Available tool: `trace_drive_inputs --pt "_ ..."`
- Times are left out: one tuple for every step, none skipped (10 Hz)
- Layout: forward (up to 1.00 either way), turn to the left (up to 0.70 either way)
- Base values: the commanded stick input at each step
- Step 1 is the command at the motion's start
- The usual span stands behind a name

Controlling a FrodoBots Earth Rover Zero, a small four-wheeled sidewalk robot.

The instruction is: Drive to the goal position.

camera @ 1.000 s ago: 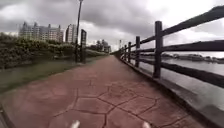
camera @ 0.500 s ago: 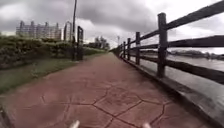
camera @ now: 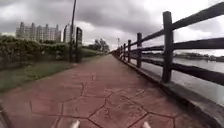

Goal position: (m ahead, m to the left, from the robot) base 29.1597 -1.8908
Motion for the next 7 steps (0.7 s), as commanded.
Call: trace_drive_inputs --pt "0.50 0.00" --pt "0.50 0.00" --pt "0.50 0.00" --pt "0.50 0.00" --pt "0.50 0.00" --pt "0.50 0.00" --pt "0.50 0.00"
